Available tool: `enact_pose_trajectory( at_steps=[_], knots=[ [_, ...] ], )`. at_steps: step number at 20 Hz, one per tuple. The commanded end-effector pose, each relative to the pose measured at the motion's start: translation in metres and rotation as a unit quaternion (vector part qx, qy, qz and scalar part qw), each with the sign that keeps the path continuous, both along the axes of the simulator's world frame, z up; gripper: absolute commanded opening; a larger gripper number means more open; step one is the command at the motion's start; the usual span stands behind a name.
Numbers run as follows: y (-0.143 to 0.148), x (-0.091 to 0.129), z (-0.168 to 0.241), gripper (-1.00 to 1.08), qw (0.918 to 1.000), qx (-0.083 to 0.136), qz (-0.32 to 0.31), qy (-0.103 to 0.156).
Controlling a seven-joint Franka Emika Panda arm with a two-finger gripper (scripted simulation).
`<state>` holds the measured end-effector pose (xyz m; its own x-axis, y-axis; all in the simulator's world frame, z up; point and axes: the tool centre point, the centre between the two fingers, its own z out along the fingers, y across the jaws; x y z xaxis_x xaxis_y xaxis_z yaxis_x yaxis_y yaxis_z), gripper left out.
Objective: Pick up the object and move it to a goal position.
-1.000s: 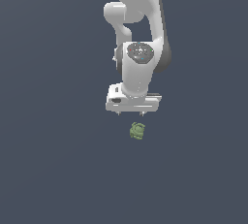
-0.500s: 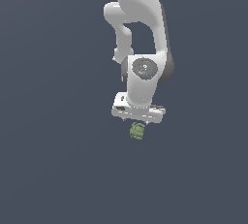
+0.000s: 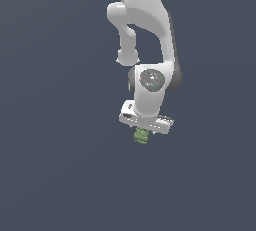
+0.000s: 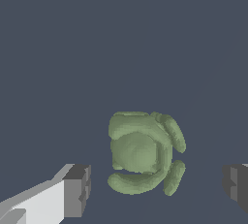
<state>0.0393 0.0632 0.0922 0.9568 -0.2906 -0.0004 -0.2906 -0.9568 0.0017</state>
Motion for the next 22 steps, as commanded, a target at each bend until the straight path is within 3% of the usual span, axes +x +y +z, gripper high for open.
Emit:
enact_pose_trajectory(
  at_steps=[1,21,22],
  knots=[
    [0.001,0.001,-0.002,1.00,1.0000,0.001,-0.006,0.000],
    [0.001,0.001,-0.052,1.00,1.0000,0.001,-0.006,0.000],
    [0.001,0.001,-0.052,-1.00,1.0000,0.001,-0.006,0.000]
  ],
)
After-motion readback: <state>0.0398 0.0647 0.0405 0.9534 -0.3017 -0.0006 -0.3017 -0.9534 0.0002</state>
